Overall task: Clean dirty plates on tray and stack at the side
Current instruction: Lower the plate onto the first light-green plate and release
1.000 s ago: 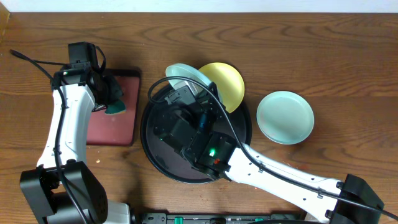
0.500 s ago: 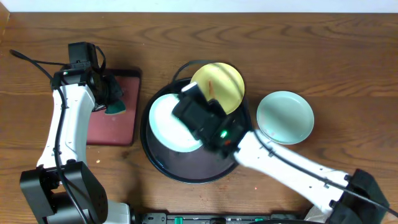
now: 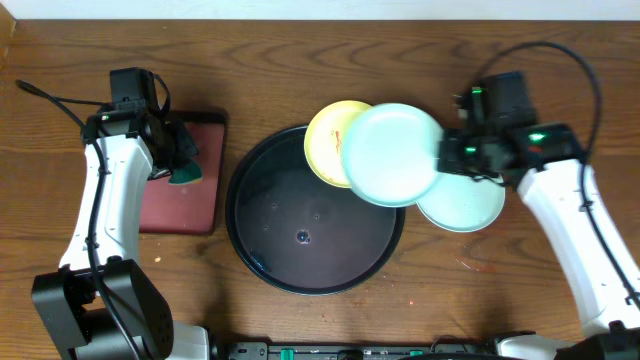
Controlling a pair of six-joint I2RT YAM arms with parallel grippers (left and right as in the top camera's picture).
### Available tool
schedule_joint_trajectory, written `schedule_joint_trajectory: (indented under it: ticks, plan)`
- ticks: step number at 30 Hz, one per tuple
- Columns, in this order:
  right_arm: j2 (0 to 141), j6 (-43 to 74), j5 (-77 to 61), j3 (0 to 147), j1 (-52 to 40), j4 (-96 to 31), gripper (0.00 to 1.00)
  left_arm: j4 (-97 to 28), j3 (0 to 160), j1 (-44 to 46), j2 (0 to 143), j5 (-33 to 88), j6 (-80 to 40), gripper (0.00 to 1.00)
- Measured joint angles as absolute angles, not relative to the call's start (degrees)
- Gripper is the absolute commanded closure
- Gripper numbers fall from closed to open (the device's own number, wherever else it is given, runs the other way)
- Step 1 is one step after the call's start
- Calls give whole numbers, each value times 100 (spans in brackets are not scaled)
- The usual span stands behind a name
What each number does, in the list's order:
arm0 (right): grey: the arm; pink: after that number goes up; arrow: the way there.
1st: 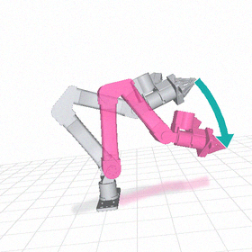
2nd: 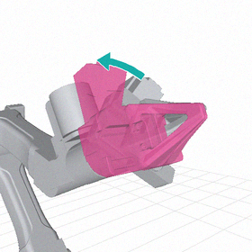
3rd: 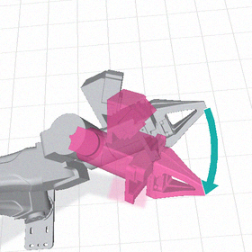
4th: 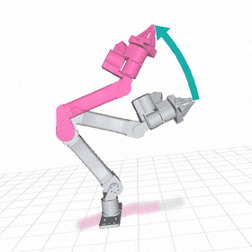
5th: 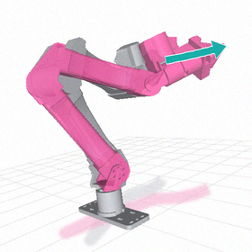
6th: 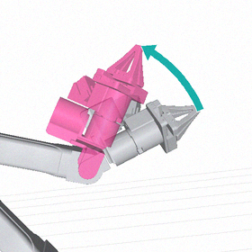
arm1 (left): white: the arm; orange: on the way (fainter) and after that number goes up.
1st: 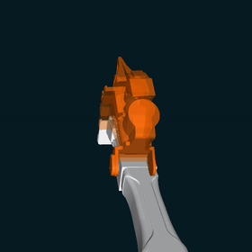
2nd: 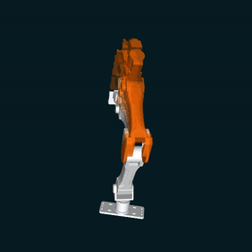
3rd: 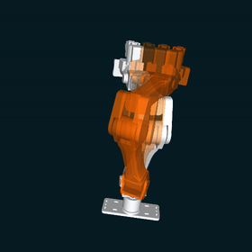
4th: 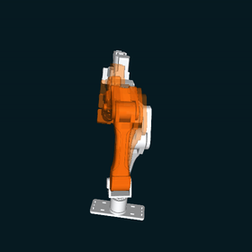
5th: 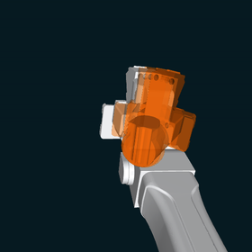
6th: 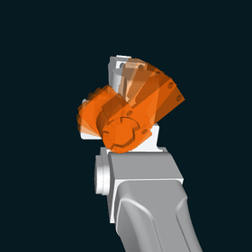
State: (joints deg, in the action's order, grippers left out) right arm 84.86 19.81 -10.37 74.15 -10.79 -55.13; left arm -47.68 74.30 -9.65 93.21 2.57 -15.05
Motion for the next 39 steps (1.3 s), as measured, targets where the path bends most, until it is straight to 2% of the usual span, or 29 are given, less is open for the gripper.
schedule_joint_trajectory:
  ticks: [3,8,18,19,23,27,32,39]
  plan:
    - [8488,2001,-976,7376,-329,-5933,99,-4755,7430,-965,9321,257,-1503,92]
    - [8486,2003,-521,6842,561,-5861,99,-4746,7430,-965,9321,259,-1505,92]
    - [8490,2064,-40,5537,668,-4668,99,-4724,7430,-965,9321,259,-1505,92]
    - [8490,2071,-12,5465,668,-4565,97,-4720,7430,-965,9321,259,-1505,92]
    - [8490,2123,25,5367,670,-4399,77,-4713,7430,-965,9321,257,-1505,92]
    - [8490,2145,-45,5367,666,-4250,68,-4716,7430,-965,9321,259,-1505,92]
    - [8490,2032,-473,5634,499,-4211,65,-4716,7430,-965,9321,259,-1505,92]
    - [9006,1673,-969,7376,-263,-4401,57,-4716,7430,-965,9321,259,-1505,92]
